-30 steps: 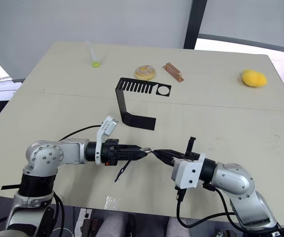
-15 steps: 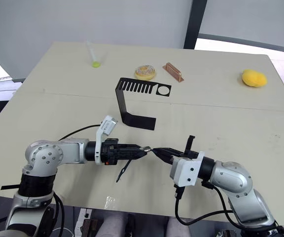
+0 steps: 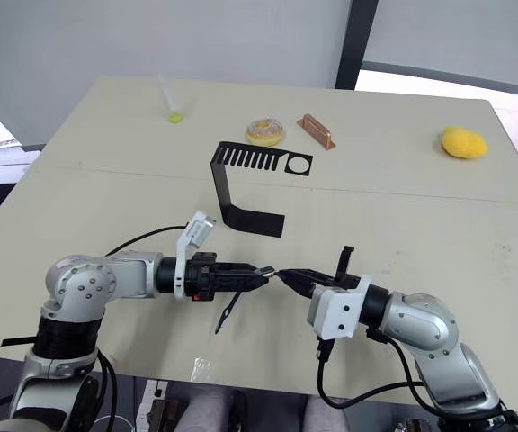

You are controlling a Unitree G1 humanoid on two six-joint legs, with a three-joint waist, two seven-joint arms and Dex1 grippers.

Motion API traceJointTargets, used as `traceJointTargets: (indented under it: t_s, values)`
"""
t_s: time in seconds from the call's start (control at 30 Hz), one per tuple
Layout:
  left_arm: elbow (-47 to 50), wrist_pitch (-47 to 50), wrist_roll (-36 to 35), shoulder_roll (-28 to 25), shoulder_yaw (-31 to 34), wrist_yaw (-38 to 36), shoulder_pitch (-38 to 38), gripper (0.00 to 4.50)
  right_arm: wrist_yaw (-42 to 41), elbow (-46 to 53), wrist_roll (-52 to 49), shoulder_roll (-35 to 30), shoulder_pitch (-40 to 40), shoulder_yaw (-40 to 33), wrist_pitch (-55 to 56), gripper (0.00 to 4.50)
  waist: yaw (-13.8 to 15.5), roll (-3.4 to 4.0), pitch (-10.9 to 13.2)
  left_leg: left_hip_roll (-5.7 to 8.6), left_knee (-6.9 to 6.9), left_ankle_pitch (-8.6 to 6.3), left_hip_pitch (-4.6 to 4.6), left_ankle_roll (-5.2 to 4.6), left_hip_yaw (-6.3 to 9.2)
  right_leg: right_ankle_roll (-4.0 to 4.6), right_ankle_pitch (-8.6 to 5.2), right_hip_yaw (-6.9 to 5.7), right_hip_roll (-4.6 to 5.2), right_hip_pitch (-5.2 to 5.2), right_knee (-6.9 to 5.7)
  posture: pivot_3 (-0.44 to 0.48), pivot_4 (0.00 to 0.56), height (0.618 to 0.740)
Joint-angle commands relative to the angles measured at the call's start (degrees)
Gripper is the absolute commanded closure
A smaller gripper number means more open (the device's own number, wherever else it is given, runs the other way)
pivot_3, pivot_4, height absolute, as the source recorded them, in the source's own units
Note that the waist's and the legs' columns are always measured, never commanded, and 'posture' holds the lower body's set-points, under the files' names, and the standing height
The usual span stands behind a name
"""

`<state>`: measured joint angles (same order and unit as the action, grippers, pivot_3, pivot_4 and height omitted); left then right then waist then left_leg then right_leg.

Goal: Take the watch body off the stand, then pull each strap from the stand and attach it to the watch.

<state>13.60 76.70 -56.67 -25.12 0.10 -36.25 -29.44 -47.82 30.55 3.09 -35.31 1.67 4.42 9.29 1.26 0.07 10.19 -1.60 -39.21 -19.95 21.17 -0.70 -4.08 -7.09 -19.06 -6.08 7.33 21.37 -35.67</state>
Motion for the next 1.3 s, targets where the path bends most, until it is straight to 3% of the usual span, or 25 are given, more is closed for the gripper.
traceJointTargets:
  t_s: [0.03,1.3]
  values:
    - [4.28,0.88,-1.32,1.26,-4.16,-1.15,-1.11,2.92,1.53,2.68,-0.75,1.01,1.85,1.69,0.98,4.5,0.0,0.0,0.0,0.0,0.0,0.0,0.0,0.0,0.0,0.0,0.0,0.0,0.0,0.0,0.0,0.0,0.15,0.74]
    - [5.4,1.43,1.13,0.4,-5.98,-2.29,-1.64,2.92,1.83,2.23,2.62,2.59,4.08,4.02,-2.56,4.5,-0.02,0.0,0.0,0.0,0.0,0.0,0.0,0.0,0.0,0.0,0.0,0.0,0.0,0.01,0.0,0.0,0.15,0.74]
